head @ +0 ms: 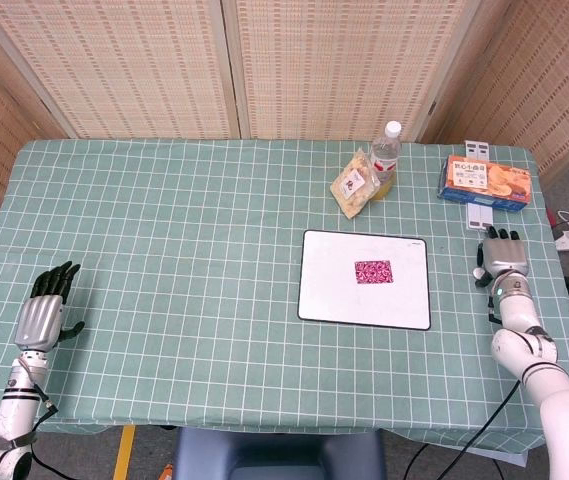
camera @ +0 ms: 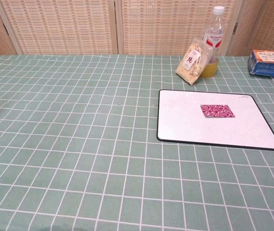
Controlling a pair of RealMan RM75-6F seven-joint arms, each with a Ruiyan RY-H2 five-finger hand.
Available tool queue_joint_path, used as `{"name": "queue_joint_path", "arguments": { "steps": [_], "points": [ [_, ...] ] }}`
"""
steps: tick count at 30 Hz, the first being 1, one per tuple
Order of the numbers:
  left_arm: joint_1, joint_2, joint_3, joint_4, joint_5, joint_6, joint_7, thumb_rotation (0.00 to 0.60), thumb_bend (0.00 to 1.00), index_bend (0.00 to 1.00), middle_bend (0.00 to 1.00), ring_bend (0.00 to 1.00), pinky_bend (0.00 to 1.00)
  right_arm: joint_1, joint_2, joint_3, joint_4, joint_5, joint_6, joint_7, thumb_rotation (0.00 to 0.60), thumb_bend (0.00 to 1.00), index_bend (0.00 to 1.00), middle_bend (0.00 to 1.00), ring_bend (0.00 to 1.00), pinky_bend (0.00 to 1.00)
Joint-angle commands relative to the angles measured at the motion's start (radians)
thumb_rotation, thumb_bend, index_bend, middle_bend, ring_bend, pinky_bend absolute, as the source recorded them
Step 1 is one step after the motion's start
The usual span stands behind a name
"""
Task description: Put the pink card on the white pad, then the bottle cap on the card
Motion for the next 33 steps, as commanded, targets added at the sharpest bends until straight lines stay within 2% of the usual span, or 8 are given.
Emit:
{"name": "queue_joint_path", "arguments": {
  "steps": [1,17,25,33],
  "points": [
    [0.000,0.000,0.000,0.001,0.000,-0.002,-0.001,0.600,0.16,0.00,0.00,0.00,0.00,0.002,-0.001,0.003,0.003,0.001,-0.004,0.001,0.600,0.15,0.53,0.02,0.00,0.00],
    [-0.002,0.001,0.001,0.003,-0.001,-0.011,-0.013,0.600,0.16,0.00,0.00,0.00,0.00,0.014,-0.010,0.012,0.031,0.010,-0.054,0.007,0.600,0.15,0.52,0.02,0.00,0.00],
    [-0.003,0.002,0.003,0.004,0.001,-0.014,-0.020,0.600,0.16,0.00,0.00,0.00,0.00,0.011,-0.004,0.019,0.014,0.003,-0.033,0.025,0.600,0.21,0.59,0.04,0.00,0.00],
    [-0.004,0.002,0.004,0.006,0.002,-0.015,-0.027,0.600,0.16,0.00,0.00,0.00,0.00,0.006,0.006,0.023,-0.006,0.005,-0.020,0.028,0.600,0.24,0.61,0.05,0.00,0.00]
  ]
}}
